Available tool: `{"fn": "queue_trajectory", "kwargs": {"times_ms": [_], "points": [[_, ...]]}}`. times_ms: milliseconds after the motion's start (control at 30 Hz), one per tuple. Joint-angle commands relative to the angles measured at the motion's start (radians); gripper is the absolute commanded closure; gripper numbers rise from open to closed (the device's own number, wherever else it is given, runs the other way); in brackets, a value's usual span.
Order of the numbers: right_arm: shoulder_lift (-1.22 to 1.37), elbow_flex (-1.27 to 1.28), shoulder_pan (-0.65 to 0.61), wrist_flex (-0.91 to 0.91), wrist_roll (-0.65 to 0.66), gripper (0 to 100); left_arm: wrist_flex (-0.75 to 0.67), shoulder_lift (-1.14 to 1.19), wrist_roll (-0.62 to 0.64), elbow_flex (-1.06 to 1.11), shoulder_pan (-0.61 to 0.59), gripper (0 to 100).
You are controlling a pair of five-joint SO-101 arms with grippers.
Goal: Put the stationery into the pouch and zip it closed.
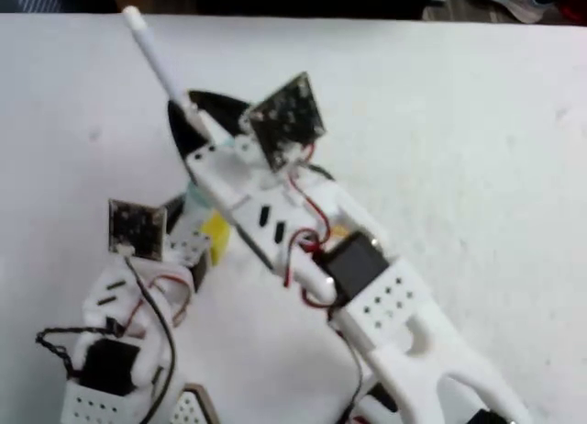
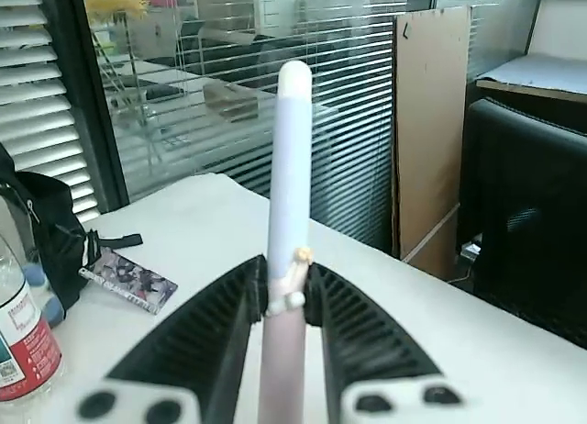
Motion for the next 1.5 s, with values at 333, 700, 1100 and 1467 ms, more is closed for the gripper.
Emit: {"fn": "queue_trajectory", "kwargs": {"times_ms": [333,700,1100,1467], "points": [[0.088,-0.071,0.045,-0.15,-0.008,98.1,-0.006,-0.008,0.003,-0.006,0.005,77],[0.104,-0.064,0.071,-0.114,-0.008,98.1,-0.008,-0.008,0.009,-0.011,0.005,77],[-0.084,-0.063,0.068,0.226,-0.009,98.1,-0.018,-0.008,0.011,-0.011,-0.016,77],[-0.2,-0.063,0.068,0.323,-0.006,98.1,-0.015,-0.008,0.011,-0.011,-0.016,77]]}}
